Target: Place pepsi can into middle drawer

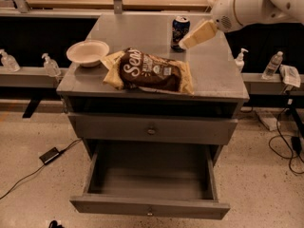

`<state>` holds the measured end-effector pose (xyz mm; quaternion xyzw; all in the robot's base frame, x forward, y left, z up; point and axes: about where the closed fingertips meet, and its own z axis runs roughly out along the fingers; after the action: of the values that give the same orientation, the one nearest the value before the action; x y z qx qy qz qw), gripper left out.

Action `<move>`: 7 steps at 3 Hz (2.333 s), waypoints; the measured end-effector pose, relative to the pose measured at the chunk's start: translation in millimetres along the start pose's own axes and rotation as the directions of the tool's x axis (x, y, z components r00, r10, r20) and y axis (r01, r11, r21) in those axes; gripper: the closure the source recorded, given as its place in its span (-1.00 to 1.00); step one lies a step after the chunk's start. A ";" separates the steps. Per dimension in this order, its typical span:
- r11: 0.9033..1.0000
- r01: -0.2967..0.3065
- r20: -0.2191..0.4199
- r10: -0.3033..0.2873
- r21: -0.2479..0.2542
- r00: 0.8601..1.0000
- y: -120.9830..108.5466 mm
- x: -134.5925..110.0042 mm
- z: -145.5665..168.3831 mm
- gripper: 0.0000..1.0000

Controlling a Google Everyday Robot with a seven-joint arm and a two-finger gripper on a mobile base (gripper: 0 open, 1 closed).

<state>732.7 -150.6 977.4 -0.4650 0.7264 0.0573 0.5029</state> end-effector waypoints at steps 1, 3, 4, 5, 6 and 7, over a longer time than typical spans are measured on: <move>0.983 -0.136 0.140 0.119 0.121 0.983 -47.1 -4.1 50.2 -1.00; 0.905 -0.395 0.284 0.341 0.161 0.896 -77.5 6.4 112.8 -1.00; 0.879 -0.453 0.294 0.397 0.152 0.870 -77.3 16.0 138.0 -0.65; 0.863 -0.484 0.310 0.426 0.142 0.850 -77.4 20.9 150.7 -0.19; 0.857 -0.499 0.331 0.438 0.128 0.836 -75.9 21.8 150.6 0.28; 0.886 -0.452 0.367 0.388 0.103 0.845 -65.5 16.4 96.4 0.92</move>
Offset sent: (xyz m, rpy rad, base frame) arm 0.1421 -0.0007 -0.0187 0.4697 -0.0975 -0.3031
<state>845.0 -144.4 942.7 -0.2283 0.7161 0.1768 0.6354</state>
